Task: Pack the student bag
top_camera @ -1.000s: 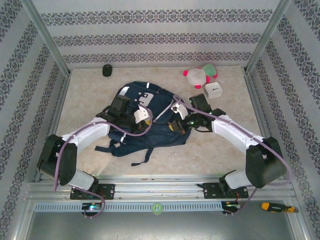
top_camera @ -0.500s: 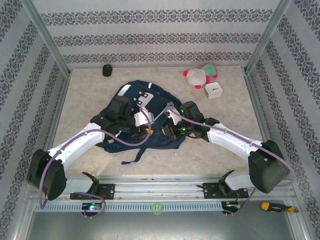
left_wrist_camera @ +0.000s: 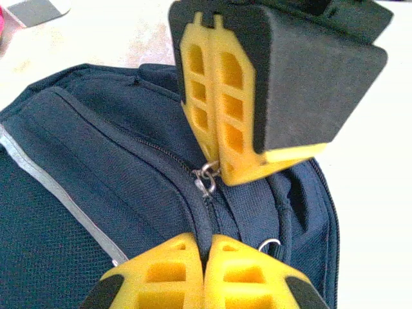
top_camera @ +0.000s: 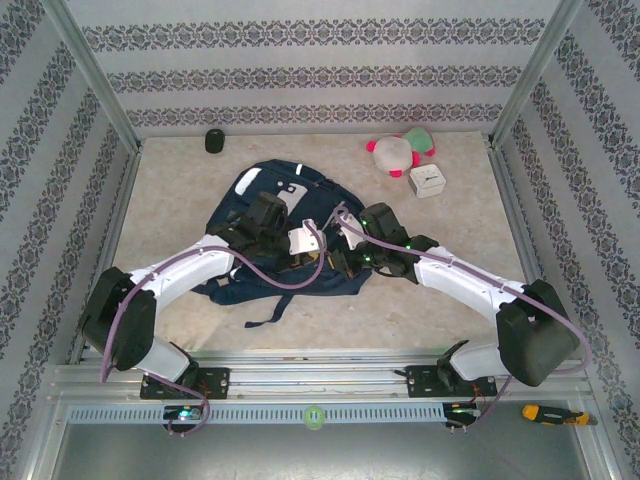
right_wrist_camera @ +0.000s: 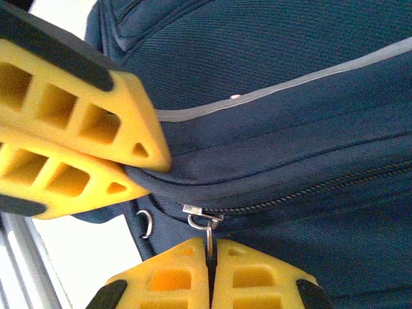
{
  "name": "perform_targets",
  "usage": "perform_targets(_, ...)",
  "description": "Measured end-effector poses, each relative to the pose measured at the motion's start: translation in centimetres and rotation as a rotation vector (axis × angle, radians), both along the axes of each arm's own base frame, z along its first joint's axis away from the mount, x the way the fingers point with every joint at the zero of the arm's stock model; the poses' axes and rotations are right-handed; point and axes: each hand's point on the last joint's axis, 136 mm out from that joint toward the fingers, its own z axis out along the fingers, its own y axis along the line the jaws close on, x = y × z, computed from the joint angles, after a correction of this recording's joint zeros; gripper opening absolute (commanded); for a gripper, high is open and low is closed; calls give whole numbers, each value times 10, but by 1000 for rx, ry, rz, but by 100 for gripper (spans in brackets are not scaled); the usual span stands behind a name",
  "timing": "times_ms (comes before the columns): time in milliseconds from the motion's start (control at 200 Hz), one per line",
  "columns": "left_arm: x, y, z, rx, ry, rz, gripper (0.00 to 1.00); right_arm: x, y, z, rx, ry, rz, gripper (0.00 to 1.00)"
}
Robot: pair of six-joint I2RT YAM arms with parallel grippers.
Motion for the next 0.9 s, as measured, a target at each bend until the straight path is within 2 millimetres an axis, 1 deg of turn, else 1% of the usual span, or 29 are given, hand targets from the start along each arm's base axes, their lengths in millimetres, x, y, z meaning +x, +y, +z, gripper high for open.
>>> perform_targets(105, -3, 1, 0, -5, 3, -4, 0, 9, -8, -2, -24, -10, -53, 0)
perform_targets(370, -10, 7, 7, -36, 0, -23, 0, 39, -38, -3, -72, -51, -198, 0)
perform_targets(510, -12, 12, 13, -57, -11, -30, 0, 60, -54, 1, -73, -61, -267, 0)
perform_targets(590, -14, 18, 15, -63, -21, -29, 0, 72, -60, -2, -76, -52, -291, 0)
perform_targets(665, -15, 25, 15, -64, -24, -17, 0, 76, -59, -5, -73, -41, -287, 0)
perform_targets(755, -16, 37, 14, -61, -23, 6, 0, 72, -53, -5, -65, -32, -265, 0)
perform_targets(819, -17, 46, 14, -54, -22, 27, 0, 67, -45, -5, -65, -36, -244, 0)
perform_targets(904, -16, 62, 14, -41, -22, 69, 1, 54, -33, -8, -71, -39, -226, 0)
